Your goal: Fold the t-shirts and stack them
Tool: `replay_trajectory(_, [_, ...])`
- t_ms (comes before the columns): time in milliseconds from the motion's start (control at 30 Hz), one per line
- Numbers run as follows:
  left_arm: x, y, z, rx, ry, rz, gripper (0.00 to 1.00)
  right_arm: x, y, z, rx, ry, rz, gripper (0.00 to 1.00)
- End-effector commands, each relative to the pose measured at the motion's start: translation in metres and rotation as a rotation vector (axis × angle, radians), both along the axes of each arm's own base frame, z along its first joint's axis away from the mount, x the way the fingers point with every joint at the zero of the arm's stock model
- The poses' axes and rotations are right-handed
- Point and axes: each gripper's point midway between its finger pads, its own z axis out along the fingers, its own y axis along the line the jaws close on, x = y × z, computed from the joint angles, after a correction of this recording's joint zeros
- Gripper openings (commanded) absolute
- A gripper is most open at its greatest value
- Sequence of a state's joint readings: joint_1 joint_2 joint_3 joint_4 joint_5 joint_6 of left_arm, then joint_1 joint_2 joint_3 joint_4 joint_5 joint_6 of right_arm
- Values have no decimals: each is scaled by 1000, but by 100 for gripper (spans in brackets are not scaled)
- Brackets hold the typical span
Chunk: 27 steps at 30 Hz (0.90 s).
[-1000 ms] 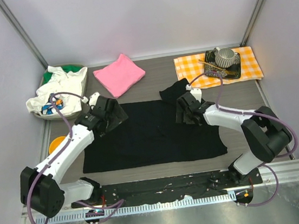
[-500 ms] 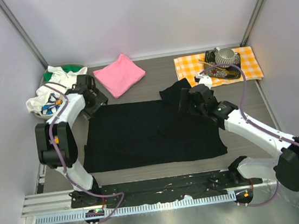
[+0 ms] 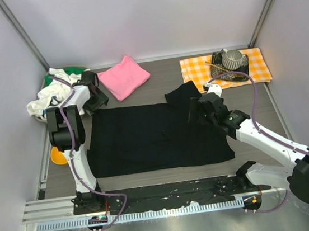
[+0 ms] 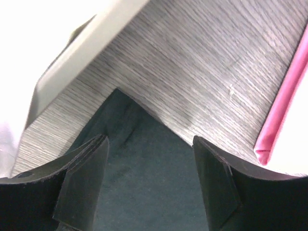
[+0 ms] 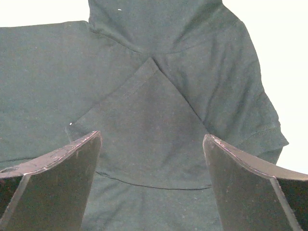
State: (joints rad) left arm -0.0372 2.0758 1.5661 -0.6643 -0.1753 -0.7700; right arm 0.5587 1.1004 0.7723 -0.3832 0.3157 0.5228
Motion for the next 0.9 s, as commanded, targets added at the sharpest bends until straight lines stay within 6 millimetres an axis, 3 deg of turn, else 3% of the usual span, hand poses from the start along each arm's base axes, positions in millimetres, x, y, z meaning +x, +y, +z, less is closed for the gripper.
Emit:
replay_trajectory(0, [6,22,9,101,17,15,73,5,3,8,15,-37,13,93])
replay_trajectory(133, [4,32,5,156,49,13,72,5,5,6,22,-31,14,93])
replay_trajectory(300, [0,28,-9,137,84,12,68,6,8,3,34,-23,18,93])
replay_trajectory(467, [-4,29,-21,149,125,7,59,5,8,2,32,-22,19,93])
replay_trajectory(567, [-6,31,-26,155,135,9,45,5,7,1,26,-22,17,93])
replay_trajectory(700, [-11,33,-28,172,153,11,17,8,3,1,15,-27,-9,93])
replay_trajectory(800, [-13,35,-28,180,158,16,0,21,-5,9,-8,-73,-77,92])
replay_trajectory(833, [-15,35,-29,181,164,14,0,29,-5,16,-12,-99,-93,92])
replay_trajectory(867, [-16,35,-28,181,167,14,0,41,-9,11,-46,-93,-128,92])
